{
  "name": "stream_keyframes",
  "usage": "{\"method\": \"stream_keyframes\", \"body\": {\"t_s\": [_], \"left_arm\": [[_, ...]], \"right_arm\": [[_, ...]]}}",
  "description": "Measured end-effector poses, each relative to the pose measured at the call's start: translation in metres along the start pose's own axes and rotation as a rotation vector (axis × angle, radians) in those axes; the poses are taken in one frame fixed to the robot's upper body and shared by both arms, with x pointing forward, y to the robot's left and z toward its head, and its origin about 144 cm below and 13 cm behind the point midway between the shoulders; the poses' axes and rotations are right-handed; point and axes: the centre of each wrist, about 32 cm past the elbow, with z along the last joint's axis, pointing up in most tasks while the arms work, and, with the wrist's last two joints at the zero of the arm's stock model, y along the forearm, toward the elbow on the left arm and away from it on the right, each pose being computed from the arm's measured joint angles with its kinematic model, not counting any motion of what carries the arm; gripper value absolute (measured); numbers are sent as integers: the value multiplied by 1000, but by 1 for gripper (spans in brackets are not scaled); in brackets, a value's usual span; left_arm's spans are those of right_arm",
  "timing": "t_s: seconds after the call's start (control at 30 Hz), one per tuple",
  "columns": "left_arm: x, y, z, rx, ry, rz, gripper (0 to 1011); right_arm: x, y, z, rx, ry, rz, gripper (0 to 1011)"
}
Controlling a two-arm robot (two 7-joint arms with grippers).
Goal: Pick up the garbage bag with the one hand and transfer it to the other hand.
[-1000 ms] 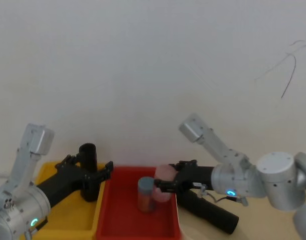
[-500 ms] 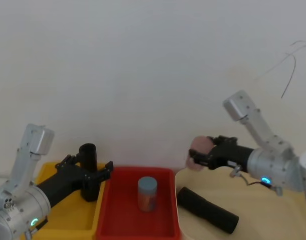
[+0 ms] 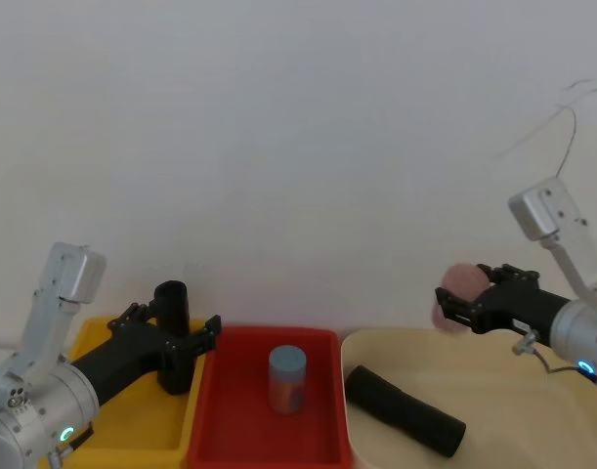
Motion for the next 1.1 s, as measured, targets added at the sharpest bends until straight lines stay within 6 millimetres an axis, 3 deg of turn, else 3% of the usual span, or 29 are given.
{"method": "stream_keyframes", "body": {"t_s": [0.3,0.4,0.83,1.1], "left_arm": [[0,0,0,0,0,0,1001],[0,0,0,0,0,0,1001],[0,-1,0,0,-1,-6,1001],[0,-8,-4,-9,-3,-37,1001]], "right_arm": [[2,-17,-5,-15,-11,-44,960],[2,-19,-5,-18,-12,-50,1001],[1,-24,-7,-12,-16,-74,1001],[-10,-19,-14,60,7,-129,1001]]}}
